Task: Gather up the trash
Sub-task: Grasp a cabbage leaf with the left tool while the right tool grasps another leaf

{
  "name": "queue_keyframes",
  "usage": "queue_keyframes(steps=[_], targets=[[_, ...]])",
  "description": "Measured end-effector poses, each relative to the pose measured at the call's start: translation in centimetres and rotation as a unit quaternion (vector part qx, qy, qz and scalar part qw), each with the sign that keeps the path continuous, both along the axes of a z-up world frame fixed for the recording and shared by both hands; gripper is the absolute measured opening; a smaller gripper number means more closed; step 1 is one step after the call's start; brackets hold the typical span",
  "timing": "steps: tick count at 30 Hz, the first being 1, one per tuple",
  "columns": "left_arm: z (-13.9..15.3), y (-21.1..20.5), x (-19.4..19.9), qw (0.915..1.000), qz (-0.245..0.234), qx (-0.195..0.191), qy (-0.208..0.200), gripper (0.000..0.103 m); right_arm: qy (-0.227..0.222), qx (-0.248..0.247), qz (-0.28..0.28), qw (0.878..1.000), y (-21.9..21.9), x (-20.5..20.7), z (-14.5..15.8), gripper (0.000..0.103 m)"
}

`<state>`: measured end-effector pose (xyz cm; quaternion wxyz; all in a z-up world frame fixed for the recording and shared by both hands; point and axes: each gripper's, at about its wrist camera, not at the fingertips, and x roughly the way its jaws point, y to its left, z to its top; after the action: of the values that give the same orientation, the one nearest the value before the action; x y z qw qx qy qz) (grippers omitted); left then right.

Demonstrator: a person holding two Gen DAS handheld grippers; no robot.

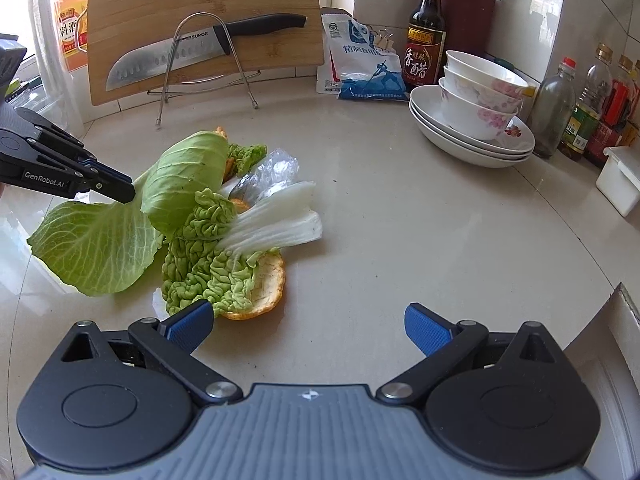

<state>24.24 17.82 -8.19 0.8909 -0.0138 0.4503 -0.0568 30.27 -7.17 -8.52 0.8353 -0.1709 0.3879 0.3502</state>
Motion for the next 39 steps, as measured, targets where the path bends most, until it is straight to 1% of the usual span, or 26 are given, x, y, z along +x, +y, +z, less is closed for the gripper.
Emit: queue_keyframes(steps=[5,10,13,16,18,20,23,24,25,27,28,30,33,35,37,38,39], targets=[[0.4,0.3,-1.3,0.9998,0.015,-0.007,0.006,0.004,0.001,0.006,0.006,1.0,0.3,-0.1,0.1,0.103],[0.7,0.4,-2.8,0.9993,0.032,-0.018,0.002,0.003,-0.011,0.005,0.022,1.0,0.8,-0.2,0.6,0.103],[0.2,0.7,-3.4,0.9988,0.041,-0.026,0.01,0.003,-0.01,0.008,0.026,1.0,1.1,-0.1,0.6,0.103],[-0.7,0.9,-3.1,0.9984,0.044,-0.029,0.022,0.003,-0.01,0.01,0.032,0.999,1.7,0.0,0.7,0.103],[-0.9,1.1,-2.9,0.9981,0.052,-0.026,0.021,0.004,-0.015,0.009,0.04,0.999,2.0,-0.2,0.9,0.103],[-0.7,1.4,-2.5,0.9982,0.058,-0.012,0.012,0.005,-0.018,0.009,0.045,0.999,2.2,-0.3,1.0,0.103],[-0.3,2.2,-1.8,0.9983,0.058,-0.009,0.001,0.014,-0.016,0.008,0.049,0.999,2.3,-0.3,1.0,0.103],[-0.1,2.5,-1.3,0.9983,0.057,-0.009,-0.004,0.023,-0.016,0.007,0.049,0.999,2.4,-0.3,0.9,0.103],[-0.1,2.7,-0.9,0.9984,0.055,-0.008,-0.007,0.035,-0.015,0.007,0.049,0.999,2.4,-0.3,0.9,0.103],[-0.4,2.9,0.2,0.9987,0.05,-0.003,-0.011,0.046,-0.014,0.007,0.047,0.999,2.4,-0.2,0.9,0.103],[-0.5,3.0,0.7,0.9989,0.044,-0.01,-0.009,0.046,-0.013,0.007,0.046,0.999,2.4,-0.1,0.9,0.103],[-1.0,3.3,1.7,0.999,0.028,-0.035,-0.003,0.046,-0.013,0.006,0.044,0.999,2.3,0.0,0.8,0.103],[-2.1,4.0,2.8,0.9981,0.02,-0.057,0.005,0.046,-0.011,0.002,0.042,0.999,2.3,0.2,0.6,0.103],[-2.7,4.8,3.2,0.9958,0.017,-0.089,0.012,0.044,-0.011,-0.002,0.039,0.999,2.3,0.3,0.5,0.103],[-2.9,5.1,3.2,0.994,0.005,-0.109,0.012,0.042,-0.011,-0.005,0.039,0.999,2.4,0.4,0.4,0.103],[-2.9,5.1,3.1,0.9933,-0.002,-0.115,0.012,0.039,-0.012,-0.005,0.039,0.999,2.5,0.4,0.4,0.103],[-2.9,5.0,3.0,0.9925,-0.009,-0.121,0.014,0.031,-0.012,-0.005,0.04,0.999,2.5,0.5,0.4,0.103]])
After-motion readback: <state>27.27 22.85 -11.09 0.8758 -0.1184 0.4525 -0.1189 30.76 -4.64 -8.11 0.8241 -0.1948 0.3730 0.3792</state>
